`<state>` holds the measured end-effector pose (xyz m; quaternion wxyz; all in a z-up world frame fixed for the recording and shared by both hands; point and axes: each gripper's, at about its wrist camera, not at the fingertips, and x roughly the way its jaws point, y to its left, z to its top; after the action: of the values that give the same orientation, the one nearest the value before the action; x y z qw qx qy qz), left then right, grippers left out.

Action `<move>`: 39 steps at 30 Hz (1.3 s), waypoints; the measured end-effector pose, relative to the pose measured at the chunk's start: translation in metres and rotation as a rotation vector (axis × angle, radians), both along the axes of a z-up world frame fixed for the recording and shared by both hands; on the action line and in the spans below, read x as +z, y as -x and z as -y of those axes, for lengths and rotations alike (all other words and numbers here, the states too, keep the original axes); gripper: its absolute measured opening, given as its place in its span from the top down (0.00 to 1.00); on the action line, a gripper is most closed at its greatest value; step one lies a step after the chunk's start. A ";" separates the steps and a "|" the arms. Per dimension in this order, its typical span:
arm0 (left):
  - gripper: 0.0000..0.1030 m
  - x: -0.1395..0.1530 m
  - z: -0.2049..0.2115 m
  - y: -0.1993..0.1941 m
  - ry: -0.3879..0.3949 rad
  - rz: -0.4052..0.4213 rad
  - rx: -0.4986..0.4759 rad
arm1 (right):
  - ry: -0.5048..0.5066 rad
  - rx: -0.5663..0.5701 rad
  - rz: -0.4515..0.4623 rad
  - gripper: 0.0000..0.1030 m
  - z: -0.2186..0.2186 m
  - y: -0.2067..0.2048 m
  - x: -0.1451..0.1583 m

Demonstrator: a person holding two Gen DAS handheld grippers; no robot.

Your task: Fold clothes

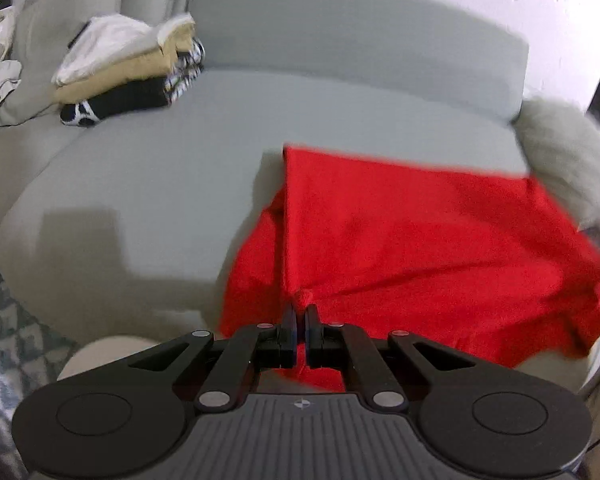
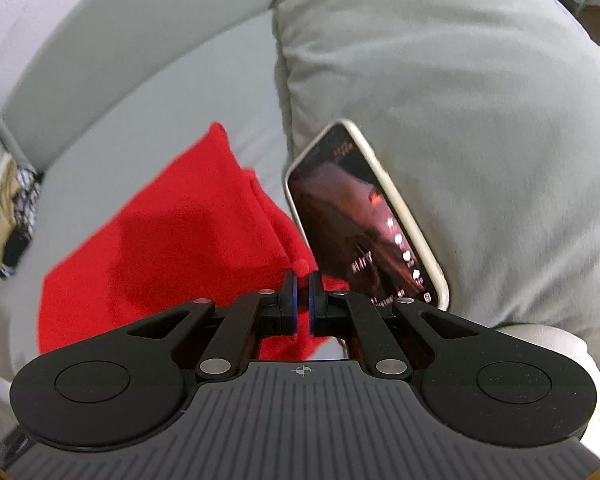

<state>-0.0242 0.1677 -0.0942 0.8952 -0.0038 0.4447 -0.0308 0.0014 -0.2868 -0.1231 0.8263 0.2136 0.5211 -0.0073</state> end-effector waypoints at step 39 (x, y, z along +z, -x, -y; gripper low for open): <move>0.64 0.031 0.037 -0.044 0.172 0.025 -0.283 | -0.064 0.323 0.011 0.49 -0.072 0.008 0.025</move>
<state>0.0196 0.1307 -0.0635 0.8836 -0.0175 0.4255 -0.1947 -0.0064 -0.2149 -0.0984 0.8124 0.1530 0.5441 0.1434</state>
